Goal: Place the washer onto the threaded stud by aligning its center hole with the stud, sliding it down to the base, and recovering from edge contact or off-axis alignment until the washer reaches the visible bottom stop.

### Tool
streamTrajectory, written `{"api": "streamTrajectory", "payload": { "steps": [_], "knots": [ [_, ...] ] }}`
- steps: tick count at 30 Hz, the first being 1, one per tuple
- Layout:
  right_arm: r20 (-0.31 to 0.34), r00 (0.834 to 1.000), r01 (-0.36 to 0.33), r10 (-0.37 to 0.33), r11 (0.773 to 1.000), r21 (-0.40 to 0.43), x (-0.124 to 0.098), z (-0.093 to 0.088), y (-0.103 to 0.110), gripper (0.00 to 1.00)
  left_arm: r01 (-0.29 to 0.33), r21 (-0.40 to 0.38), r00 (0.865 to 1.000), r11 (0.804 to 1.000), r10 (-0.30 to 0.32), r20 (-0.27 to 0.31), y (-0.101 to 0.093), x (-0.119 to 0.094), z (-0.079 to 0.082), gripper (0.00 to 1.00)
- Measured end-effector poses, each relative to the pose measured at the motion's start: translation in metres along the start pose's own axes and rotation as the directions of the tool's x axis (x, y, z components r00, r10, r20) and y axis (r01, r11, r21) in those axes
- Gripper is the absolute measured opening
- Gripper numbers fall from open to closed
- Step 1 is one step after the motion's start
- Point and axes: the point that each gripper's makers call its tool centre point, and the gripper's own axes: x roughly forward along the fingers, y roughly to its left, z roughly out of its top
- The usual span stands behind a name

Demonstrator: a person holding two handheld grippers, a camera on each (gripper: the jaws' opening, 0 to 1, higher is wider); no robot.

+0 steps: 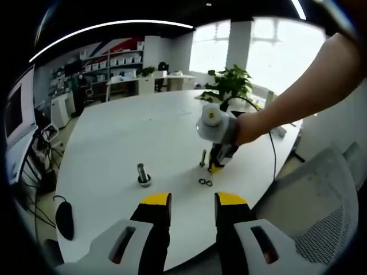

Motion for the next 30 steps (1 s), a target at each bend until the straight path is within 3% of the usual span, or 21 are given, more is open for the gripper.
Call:
{"api": "streamTrajectory", "payload": {
  "steps": [13,21,30],
  "knots": [
    [0.013,0.999,0.047,-0.047,0.999,-0.025,-0.001,0.001,0.003,0.13,-0.011,0.015,1.0,1.0,0.011,0.001,0.0,-0.001,0.0,0.27],
    [0.054,0.997,0.043,-0.047,0.997,0.07,-0.008,-0.001,-0.003,0.13,-0.011,0.015,1.0,1.0,0.011,0.003,0.0,-0.001,0.0,0.27],
    [0.079,0.994,0.063,-0.07,0.994,0.092,-0.025,-0.002,-0.014,0.13,-0.006,0.017,1.0,1.0,0.006,0.0,0.0,-0.001,0.0,0.27]
  ]
}}
